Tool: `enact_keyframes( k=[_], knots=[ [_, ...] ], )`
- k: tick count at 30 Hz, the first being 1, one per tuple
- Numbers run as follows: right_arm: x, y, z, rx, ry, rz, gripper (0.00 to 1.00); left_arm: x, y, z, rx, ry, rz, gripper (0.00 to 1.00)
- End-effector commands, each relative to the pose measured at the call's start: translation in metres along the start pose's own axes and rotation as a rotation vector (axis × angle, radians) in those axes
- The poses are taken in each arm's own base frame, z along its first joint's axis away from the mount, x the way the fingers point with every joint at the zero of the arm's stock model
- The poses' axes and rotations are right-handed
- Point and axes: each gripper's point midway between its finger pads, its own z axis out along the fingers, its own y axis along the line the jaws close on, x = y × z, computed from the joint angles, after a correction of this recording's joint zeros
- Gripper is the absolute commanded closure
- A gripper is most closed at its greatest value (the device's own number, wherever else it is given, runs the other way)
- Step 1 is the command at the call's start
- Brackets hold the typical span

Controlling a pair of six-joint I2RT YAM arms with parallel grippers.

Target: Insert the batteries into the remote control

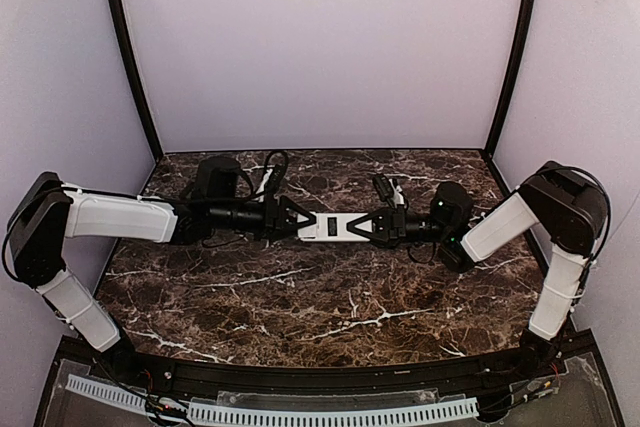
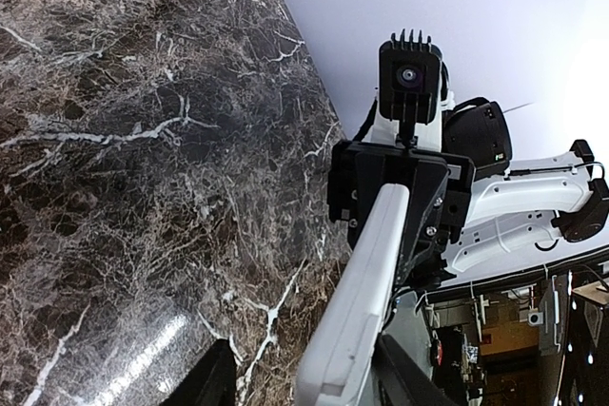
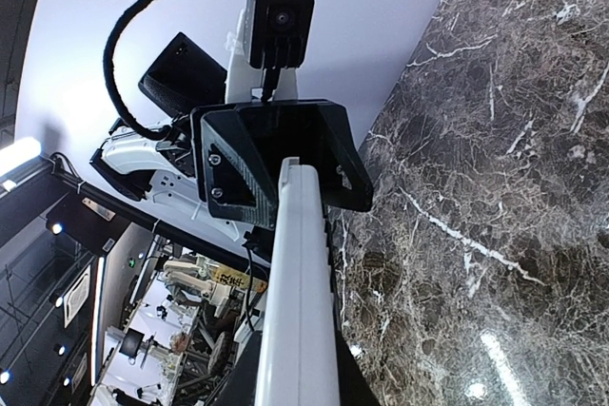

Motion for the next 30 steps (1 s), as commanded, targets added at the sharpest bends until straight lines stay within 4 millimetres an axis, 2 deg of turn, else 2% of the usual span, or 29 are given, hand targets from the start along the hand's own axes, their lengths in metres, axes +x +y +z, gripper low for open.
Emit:
enact_keyframes(
  k=[1, 9, 17, 22, 30],
  knots=[
    [-0.026, 0.092, -0.011, -0.262, -0.120, -0.418, 1.00, 0.008, 0.007, -0.003, -0.007, 0.028, 0.012, 0.53],
    [-0.027, 0.089, -0.010, -0.260, -0.114, -0.408, 1.00, 0.016, 0.007, -0.001, 0.002, 0.068, 0.024, 0.55],
    [-0.029, 0.087, -0.008, -0.261, -0.110, -0.406, 1.00, 0.021, -0.003, 0.006, 0.063, 0.092, 0.014, 0.55],
    [-0.028, 0.089, -0.009, -0.263, -0.105, -0.411, 1.00, 0.024, 0.000, 0.007, 0.058, 0.093, 0.004, 0.55],
    [-0.028, 0.089, -0.012, -0.261, -0.105, -0.423, 1.00, 0.016, -0.004, 0.002, 0.045, 0.058, 0.024, 0.44]
  ],
)
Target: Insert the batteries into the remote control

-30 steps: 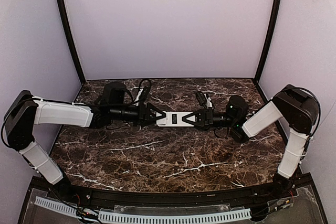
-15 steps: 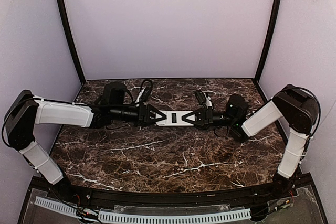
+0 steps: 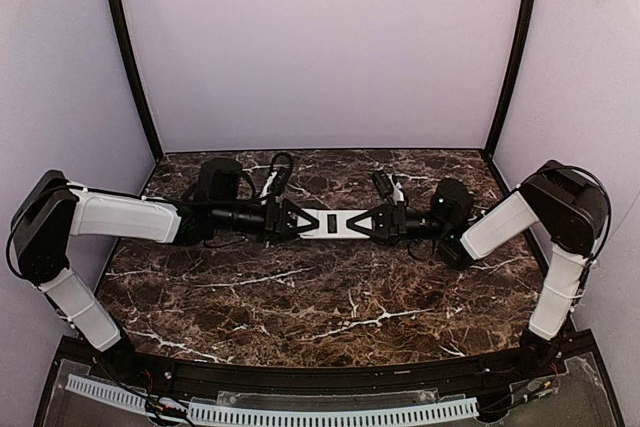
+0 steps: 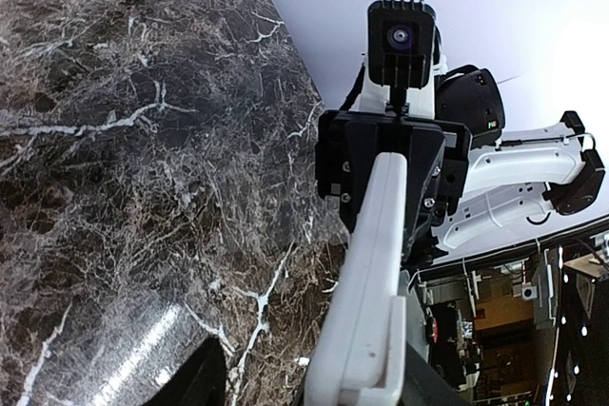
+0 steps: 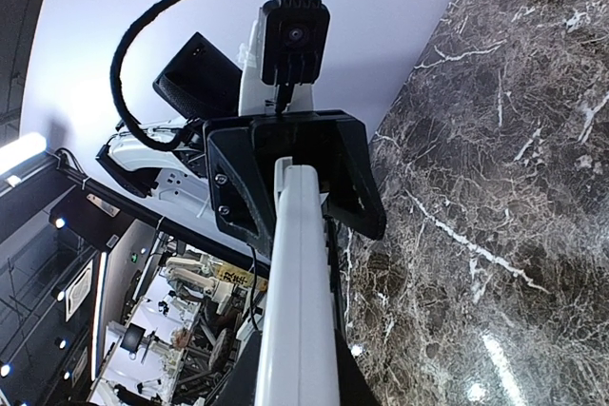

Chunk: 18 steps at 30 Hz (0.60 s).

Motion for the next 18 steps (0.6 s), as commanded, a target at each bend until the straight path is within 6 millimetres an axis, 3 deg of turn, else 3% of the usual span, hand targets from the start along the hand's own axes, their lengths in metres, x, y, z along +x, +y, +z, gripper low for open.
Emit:
enact_keyframes(
  k=[1, 8, 18],
  knots=[
    [-0.021, 0.085, -0.010, -0.250, -0.096, -0.410, 1.00, 0.001, -0.001, -0.005, -0.011, -0.016, -0.002, 0.42],
    [-0.017, 0.078, -0.012, -0.239, -0.088, -0.392, 1.00, -0.016, -0.014, -0.015, 0.003, -0.074, 0.030, 0.27],
    [-0.014, 0.075, -0.012, -0.233, -0.085, -0.383, 1.00, -0.031, -0.018, -0.024, 0.023, -0.136, 0.010, 0.28]
  ],
)
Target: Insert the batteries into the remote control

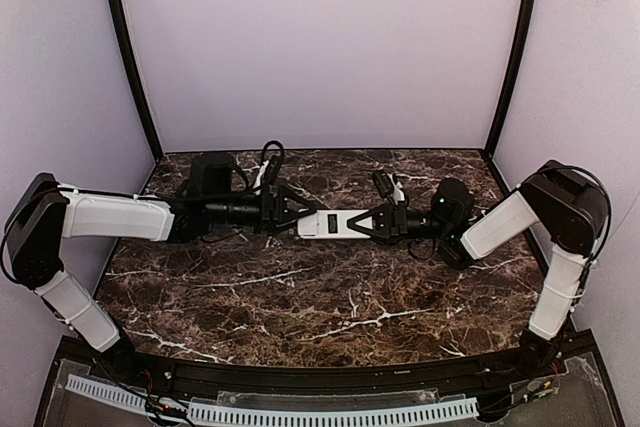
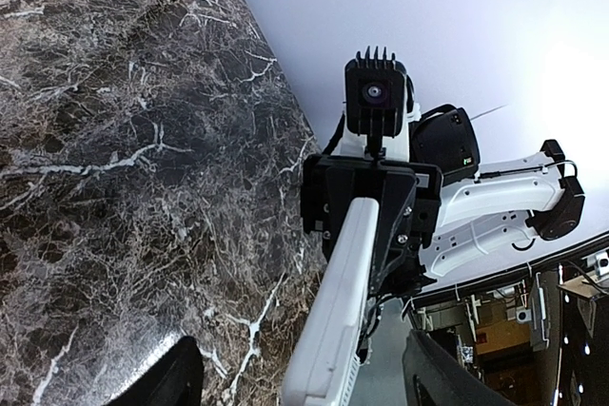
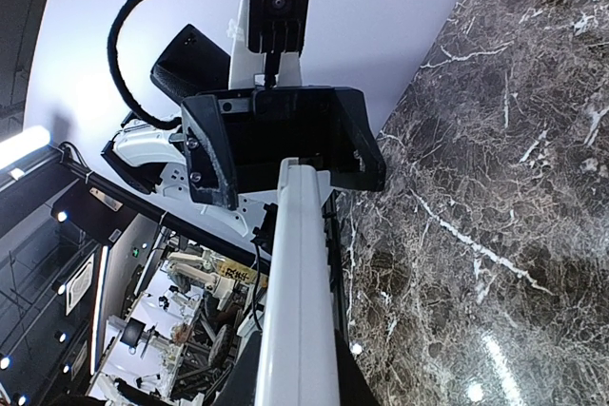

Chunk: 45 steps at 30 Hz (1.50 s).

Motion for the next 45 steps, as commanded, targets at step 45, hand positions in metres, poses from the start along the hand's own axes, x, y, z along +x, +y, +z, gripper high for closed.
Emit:
enact_keyframes(
  k=[45],
  knots=[
    [-0.027, 0.077, -0.013, -0.217, -0.126, -0.410, 1.00, 0.007, 0.021, -0.002, -0.024, 0.028, -0.120, 0.44]
  ],
)
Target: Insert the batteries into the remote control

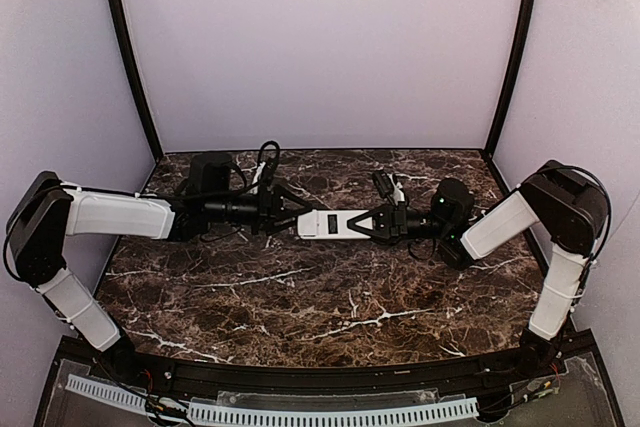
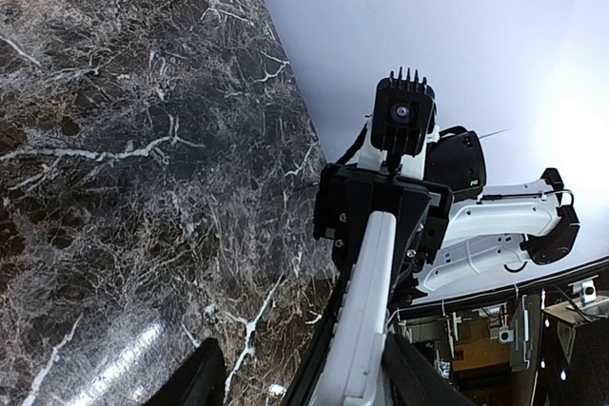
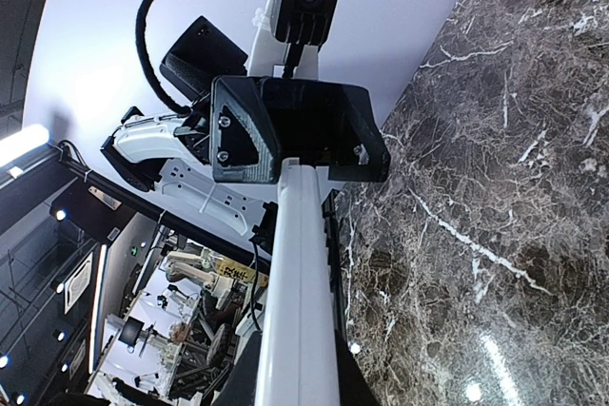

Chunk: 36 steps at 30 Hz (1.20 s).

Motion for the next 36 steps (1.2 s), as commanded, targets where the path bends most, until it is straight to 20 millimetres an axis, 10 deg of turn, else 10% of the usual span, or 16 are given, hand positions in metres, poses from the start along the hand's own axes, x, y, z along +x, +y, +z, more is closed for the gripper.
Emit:
enact_keyframes(
  k=[1, 17, 27, 36],
  knots=[
    [-0.027, 0.078, -0.013, -0.218, -0.129, -0.405, 1.00, 0.011, 0.010, 0.000, -0.010, 0.032, -0.019, 0.44],
    [-0.029, 0.069, -0.014, -0.205, -0.121, -0.388, 1.00, 0.016, 0.004, 0.002, -0.008, 0.065, 0.024, 0.46],
    [-0.022, 0.054, -0.017, -0.179, -0.115, -0.303, 1.00, -0.010, -0.007, -0.015, -0.098, -0.002, 0.254, 0.03],
    [-0.012, 0.041, -0.019, -0.155, -0.099, -0.227, 1.00, -0.019, -0.046, -0.034, -0.131, 0.032, 0.722, 0.01]
  ],
)
